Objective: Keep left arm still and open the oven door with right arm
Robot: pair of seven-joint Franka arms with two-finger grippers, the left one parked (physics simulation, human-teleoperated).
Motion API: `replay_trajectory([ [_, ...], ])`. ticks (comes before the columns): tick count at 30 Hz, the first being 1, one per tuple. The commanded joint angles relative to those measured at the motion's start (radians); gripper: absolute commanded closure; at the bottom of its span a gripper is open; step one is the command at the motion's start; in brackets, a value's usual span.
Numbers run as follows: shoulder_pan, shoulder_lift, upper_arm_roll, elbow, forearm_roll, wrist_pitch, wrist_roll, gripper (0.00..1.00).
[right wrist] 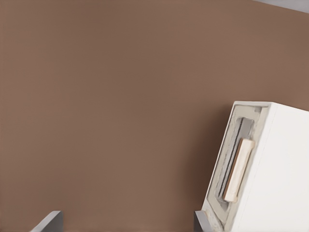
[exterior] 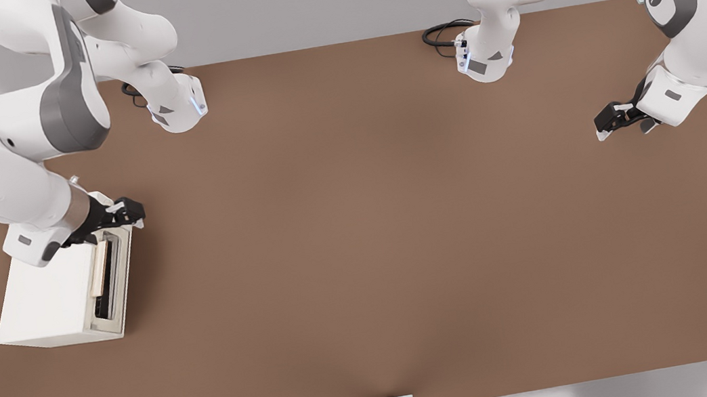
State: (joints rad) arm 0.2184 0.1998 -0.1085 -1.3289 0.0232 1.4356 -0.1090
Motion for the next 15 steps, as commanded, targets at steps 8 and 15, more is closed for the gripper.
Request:
replay_trajectory([
  [8,0.200,0.240,0.015,0.050,-0.594,-0.017,-0.095,1.00],
  [15,0.208,0.429,0.020,-0.042,-0.850,-0.101,0.275,1.00],
])
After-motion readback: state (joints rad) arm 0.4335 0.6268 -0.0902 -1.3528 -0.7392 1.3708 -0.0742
